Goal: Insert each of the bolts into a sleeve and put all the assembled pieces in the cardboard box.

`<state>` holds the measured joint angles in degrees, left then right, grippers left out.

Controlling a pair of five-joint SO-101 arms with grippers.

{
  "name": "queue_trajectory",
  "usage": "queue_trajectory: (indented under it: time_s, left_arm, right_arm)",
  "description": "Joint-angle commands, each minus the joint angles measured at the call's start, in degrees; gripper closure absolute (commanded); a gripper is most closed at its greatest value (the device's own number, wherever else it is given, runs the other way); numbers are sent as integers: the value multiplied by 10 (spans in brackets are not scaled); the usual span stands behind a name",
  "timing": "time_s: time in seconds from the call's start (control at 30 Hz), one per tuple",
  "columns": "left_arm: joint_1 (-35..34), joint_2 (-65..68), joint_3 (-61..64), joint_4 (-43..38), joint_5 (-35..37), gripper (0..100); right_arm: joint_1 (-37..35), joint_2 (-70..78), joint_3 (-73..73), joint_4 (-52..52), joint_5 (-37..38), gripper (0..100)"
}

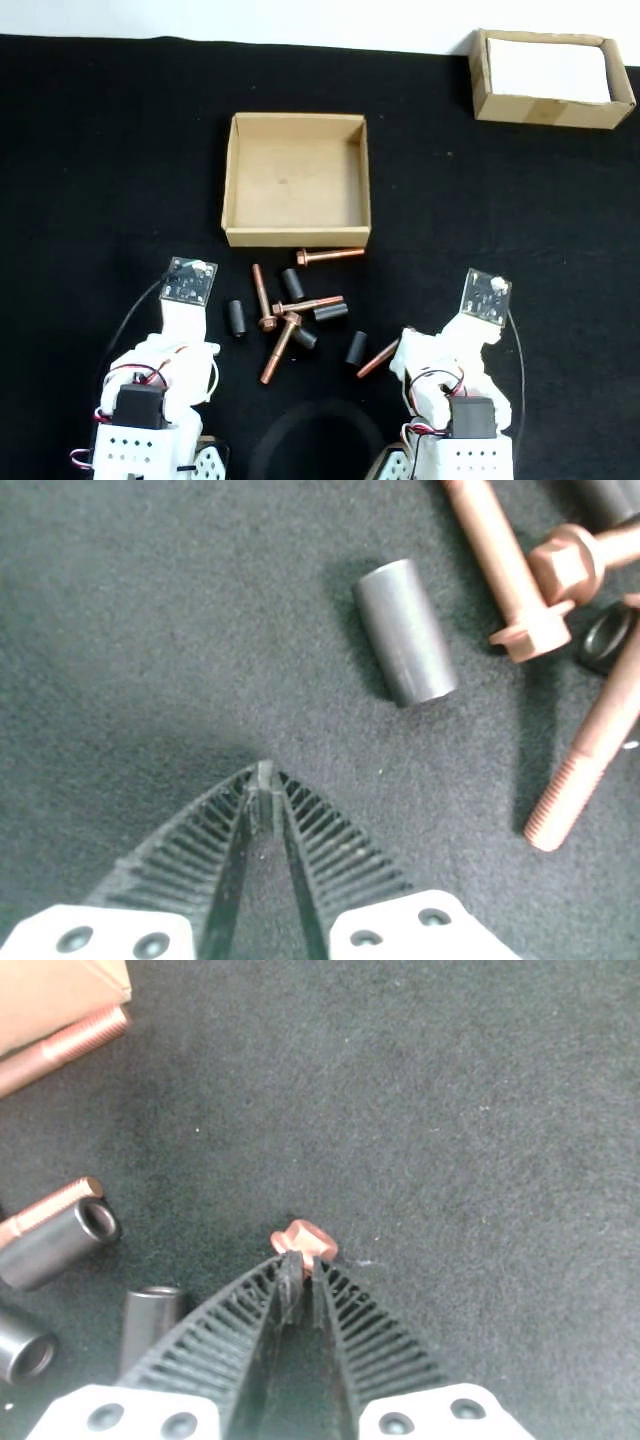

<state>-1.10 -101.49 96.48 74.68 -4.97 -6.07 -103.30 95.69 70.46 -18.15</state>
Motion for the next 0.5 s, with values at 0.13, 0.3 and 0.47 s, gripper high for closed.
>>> queue_trajectory:
  time_s: [0.13,0.3,0.47]
  left_arm:
    - [-12,3,-118,-38,2,990]
    - [-5,10,-281,-9,4,990]
    - [-3,56,-432,99,5,990]
  right_arm:
    - [7,1,76,1,-1,981]
    - [7,1,76,1,-1,981]
    - [7,1,76,1,-1,981]
